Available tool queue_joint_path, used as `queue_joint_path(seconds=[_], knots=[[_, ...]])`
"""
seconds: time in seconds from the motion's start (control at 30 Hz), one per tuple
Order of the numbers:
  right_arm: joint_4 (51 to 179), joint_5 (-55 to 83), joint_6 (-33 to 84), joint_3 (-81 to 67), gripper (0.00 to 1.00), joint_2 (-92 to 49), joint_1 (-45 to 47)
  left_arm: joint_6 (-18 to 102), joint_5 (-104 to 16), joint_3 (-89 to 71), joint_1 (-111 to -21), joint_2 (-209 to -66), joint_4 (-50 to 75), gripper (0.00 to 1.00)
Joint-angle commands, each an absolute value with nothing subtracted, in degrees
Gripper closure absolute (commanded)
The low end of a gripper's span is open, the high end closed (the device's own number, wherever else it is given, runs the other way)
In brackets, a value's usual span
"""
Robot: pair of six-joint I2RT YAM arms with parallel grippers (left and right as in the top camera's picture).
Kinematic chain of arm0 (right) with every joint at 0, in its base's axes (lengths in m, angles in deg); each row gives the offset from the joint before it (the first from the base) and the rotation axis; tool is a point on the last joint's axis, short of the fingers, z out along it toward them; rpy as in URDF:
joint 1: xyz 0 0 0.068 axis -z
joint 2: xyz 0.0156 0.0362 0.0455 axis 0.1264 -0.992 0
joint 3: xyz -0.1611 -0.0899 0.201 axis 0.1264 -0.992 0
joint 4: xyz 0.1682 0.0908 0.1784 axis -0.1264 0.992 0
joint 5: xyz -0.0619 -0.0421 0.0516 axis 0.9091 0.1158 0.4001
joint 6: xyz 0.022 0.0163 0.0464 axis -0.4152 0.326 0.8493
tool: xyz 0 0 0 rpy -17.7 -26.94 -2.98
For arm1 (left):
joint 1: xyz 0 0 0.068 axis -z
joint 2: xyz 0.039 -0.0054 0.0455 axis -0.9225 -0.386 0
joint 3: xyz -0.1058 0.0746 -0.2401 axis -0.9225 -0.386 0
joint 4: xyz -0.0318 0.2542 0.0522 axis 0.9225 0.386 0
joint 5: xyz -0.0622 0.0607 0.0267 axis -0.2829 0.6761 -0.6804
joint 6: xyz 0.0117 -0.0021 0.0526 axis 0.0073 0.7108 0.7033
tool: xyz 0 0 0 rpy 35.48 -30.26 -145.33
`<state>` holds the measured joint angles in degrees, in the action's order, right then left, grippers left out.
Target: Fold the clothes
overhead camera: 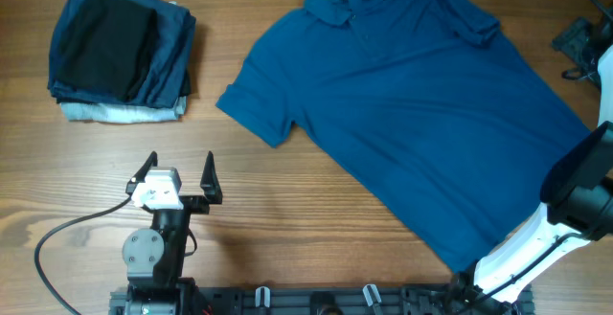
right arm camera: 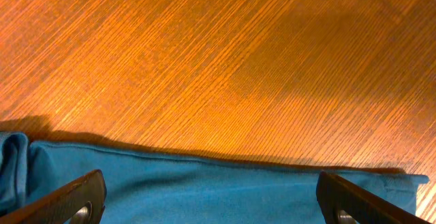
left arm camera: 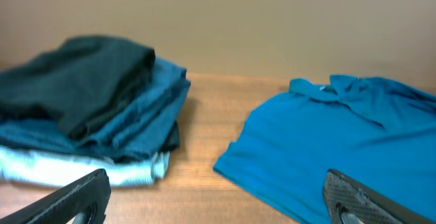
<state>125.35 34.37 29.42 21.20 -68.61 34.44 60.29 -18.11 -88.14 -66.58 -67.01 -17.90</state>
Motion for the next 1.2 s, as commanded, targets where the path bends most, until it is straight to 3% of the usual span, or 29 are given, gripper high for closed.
queue_joint_path(seconds=[0.0, 0.03, 0.17, 0.27, 0.37, 0.6, 0.73, 0.87, 0.9, 0.93, 0.97, 1.03, 1.17], knots=[[124.9, 35.2, 28.9, 21.0, 0.0, -69.3, 34.4, 64.9, -15.9, -88.5, -66.3, -66.7, -19.6, 0.0], [124.9, 35.2, 28.9, 21.0, 0.0, -69.3, 34.4, 66.0, -14.1, -88.5, -66.3, -66.7, -19.8, 0.0], [124.9, 35.2, 28.9, 21.0, 0.01, -69.3, 34.4, 65.2, -32.4, -86.2, -66.3, -67.6, -21.0, 0.0], [124.9, 35.2, 29.0, 21.0, 0.0, -69.3, 34.4, 64.0, -33.6, -78.8, -66.3, -74.4, -17.8, 0.0], [124.9, 35.2, 28.9, 21.0, 0.0, -69.3, 34.4, 64.0, -36.0, -67.1, -66.3, -90.0, -15.7, 0.0], [124.9, 35.2, 28.9, 21.0, 0.01, -69.3, 34.4, 64.1, -36.6, -32.7, -58.1, -147.9, -0.1, 0.0], [124.9, 35.2, 28.9, 21.0, 0.0, -69.3, 34.4, 64.3, -36.8, -30.7, -57.1, -164.1, -7.0, 0.0], [124.9, 35.2, 28.9, 21.0, 0.0, -69.3, 34.4, 64.3, -36.9, -30.7, -57.1, -169.3, -11.3, 0.01], [124.9, 35.2, 28.9, 21.0, 0.0, -69.3, 34.4, 64.3, -36.7, -30.7, -57.1, -169.3, -11.5, 0.24], [124.9, 35.2, 28.9, 21.0, 0.0, -69.3, 34.4, 64.3, -35.7, -30.7, -57.1, -169.3, -12.3, 0.65], [124.9, 35.2, 28.9, 21.0, 0.0, -69.3, 34.4, 64.3, -34.1, -30.7, -57.1, -169.3, -13.3, 0.82], [124.9, 35.2, 28.9, 21.0, 0.0, -69.3, 34.4, 64.3, -29.7, -30.7, -57.1, -169.3, -15.5, 0.96], [124.9, 35.2, 28.9, 21.0, 0.0, -69.3, 34.4, 64.3, -27.1, -30.7, -57.1, -170.8, -17.0, 0.96]])
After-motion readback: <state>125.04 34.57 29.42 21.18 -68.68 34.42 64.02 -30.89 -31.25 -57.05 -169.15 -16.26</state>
